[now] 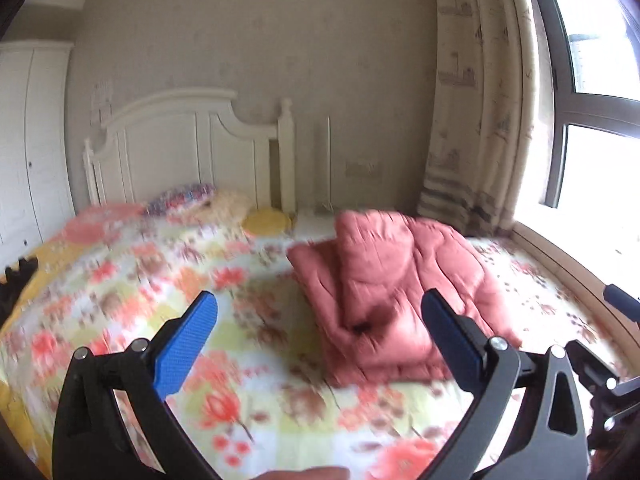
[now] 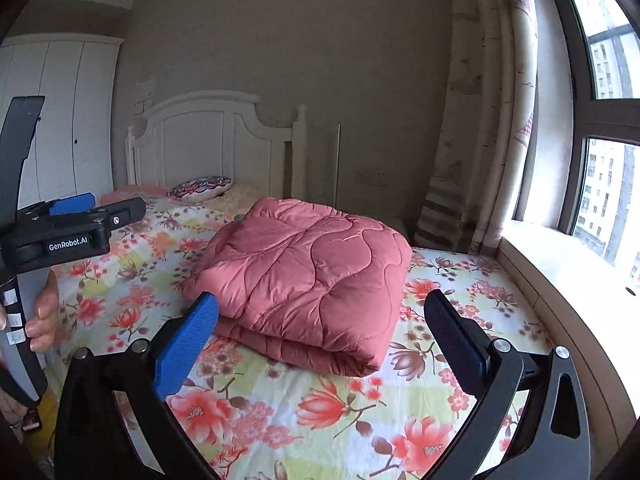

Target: Fold large clothes

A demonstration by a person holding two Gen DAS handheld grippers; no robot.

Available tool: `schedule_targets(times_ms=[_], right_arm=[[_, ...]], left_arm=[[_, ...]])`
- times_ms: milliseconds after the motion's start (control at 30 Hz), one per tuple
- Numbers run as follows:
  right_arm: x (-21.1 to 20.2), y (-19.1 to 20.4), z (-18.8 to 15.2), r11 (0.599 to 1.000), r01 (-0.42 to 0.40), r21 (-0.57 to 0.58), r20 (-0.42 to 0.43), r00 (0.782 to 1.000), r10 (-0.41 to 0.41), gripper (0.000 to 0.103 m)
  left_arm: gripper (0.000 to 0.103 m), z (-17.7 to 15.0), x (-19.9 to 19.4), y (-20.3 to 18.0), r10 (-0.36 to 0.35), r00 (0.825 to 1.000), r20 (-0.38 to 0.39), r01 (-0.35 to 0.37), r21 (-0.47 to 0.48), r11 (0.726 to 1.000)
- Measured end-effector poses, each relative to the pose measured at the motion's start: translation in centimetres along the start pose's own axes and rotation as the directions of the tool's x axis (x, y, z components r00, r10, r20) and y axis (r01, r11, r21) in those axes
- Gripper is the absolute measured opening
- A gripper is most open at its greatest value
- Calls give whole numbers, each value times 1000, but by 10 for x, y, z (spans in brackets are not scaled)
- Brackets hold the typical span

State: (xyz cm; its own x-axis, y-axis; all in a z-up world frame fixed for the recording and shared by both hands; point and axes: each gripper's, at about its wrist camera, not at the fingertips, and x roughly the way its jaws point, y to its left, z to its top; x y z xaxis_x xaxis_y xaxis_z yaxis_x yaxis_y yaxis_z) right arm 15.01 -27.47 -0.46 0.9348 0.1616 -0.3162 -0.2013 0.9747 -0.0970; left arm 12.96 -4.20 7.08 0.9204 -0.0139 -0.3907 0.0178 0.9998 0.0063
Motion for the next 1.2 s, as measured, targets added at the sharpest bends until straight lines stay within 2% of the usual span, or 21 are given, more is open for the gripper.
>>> schedule_targets(times_ms=[100,200,500,1200], right_arm=[[-4,10,-1,999,22,-37,5,1000,-21,99],[-5,7,3,1000,10,4,1,1000,-10,99],[3,-8,0,998,-3,69,-12,1000,4,99],[8,-9,-3,994,-13,110,-28,999,16,99]], left_arm=[[101,-10,0,-6,-3,1000,-22,3,1,1000],[101,-14,1,-9,16,1000,-20,-16,8,1000],[101,-20,2,-12,15,1000,-28,-14,10,1000],[101,-25,1,-15,25,999,-26,-24,25,999]])
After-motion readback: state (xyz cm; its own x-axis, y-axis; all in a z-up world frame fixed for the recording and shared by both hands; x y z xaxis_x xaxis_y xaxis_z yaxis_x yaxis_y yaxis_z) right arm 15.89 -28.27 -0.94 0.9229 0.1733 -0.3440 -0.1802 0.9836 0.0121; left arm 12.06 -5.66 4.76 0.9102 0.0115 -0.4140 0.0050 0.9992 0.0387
